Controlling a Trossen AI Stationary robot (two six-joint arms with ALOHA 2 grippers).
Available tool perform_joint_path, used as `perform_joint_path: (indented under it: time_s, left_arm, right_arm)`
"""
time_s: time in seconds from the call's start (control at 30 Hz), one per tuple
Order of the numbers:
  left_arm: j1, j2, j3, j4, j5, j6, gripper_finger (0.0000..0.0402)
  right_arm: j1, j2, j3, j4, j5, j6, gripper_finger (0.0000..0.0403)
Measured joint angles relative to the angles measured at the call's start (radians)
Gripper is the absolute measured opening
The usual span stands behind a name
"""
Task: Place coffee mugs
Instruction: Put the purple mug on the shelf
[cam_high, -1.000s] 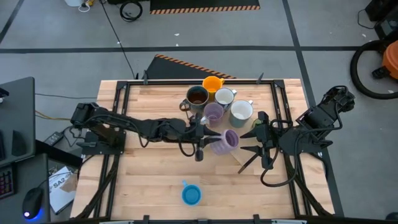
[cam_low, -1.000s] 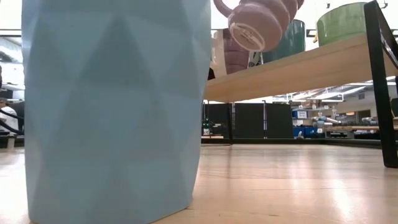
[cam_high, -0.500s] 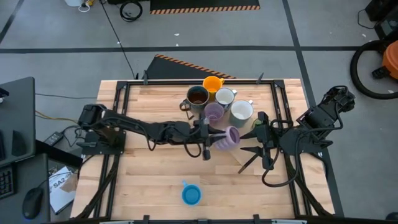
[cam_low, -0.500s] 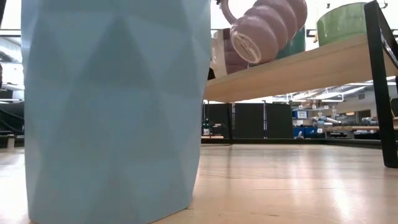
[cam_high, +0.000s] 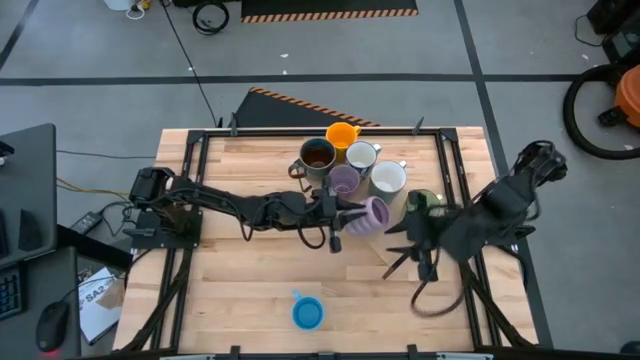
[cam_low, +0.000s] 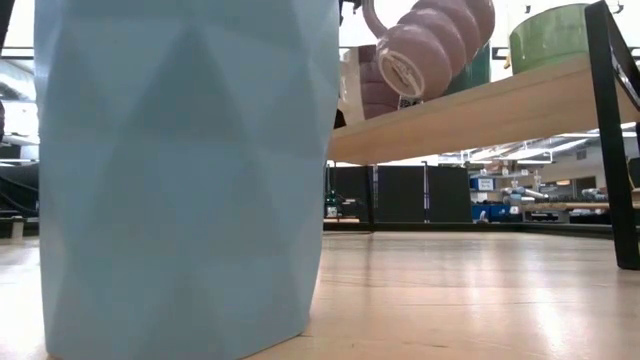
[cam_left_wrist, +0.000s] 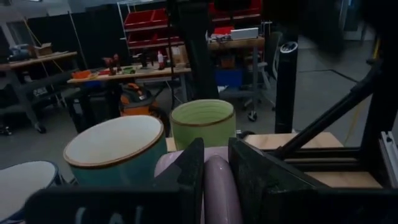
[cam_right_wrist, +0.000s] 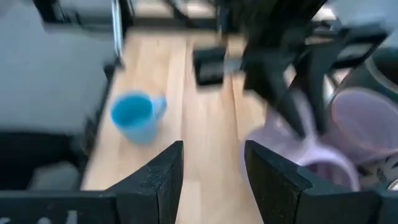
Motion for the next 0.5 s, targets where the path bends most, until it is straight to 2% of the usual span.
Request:
perform_joint_path:
  time_s: [0.1, 0.23, 0.5]
  left_arm:
    - [0.000, 0.000, 0.000, -0.005, 0.001, 0.000, 0.0061]
    - [-0.001, 0.000, 0.000, -0.010, 0.002, 0.000, 0.0061]
    - [-0.007, 0.000, 0.000, -0.011, 0.001, 0.008, 0.0061]
  right_arm:
    - [0.004, 0.045, -0.019, -0.105, 0.013, -0.001, 0.0176]
    - [-0.006, 0.065, -0.019, -0.230, 0.094, 0.022, 0.0176]
    - [-0.057, 0.067, -0.031, -0.218, 0.064, -0.125, 0.0176]
